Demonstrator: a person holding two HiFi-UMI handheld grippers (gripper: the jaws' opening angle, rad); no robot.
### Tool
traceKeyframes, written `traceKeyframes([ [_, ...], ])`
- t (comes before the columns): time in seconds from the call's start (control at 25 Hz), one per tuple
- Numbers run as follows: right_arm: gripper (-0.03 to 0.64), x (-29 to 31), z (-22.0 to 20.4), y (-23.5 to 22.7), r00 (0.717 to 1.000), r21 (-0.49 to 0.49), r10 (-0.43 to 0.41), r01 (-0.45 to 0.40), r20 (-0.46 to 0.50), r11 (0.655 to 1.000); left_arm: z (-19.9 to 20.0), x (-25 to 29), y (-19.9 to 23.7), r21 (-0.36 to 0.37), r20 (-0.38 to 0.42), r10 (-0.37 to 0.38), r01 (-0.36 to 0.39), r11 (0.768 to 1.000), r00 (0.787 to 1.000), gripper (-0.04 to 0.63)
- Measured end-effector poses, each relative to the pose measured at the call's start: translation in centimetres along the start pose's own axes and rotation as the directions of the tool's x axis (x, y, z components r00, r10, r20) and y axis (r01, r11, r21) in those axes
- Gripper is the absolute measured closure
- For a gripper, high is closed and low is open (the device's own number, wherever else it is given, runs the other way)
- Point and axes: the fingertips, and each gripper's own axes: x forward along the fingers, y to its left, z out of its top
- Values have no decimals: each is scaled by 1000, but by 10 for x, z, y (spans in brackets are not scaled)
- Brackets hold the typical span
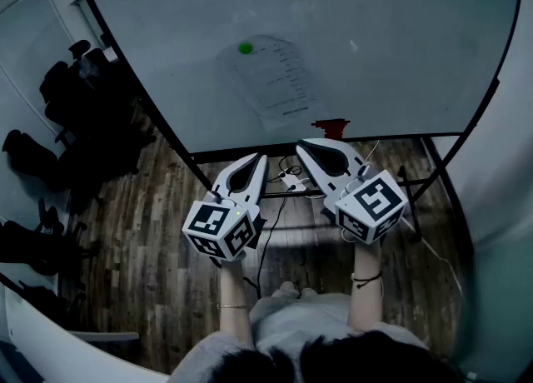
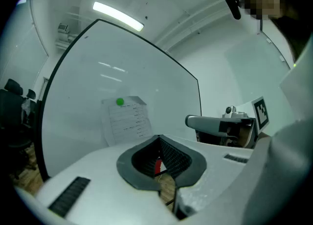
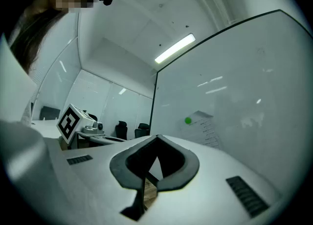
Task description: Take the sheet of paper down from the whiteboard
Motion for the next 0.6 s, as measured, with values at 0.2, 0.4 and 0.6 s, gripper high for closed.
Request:
traceKeyframes([
  [0.2, 617, -3, 1, -5, 1000, 0, -10, 10, -3, 1000, 3, 2, -3, 13, 2, 0, 0, 1000, 1000, 591],
  [0.4, 617, -6, 0, -8, 1000, 3, -11, 11, -1, 1000, 1, 5, -5, 9, -10, -3, 3, 1000, 1000, 591],
  [0.6, 617, -8, -4, -15, 1000, 26, -24, 25, -12, 999, -2, 7, -2, 1, -5, 17, -17, 1000, 1000, 591],
])
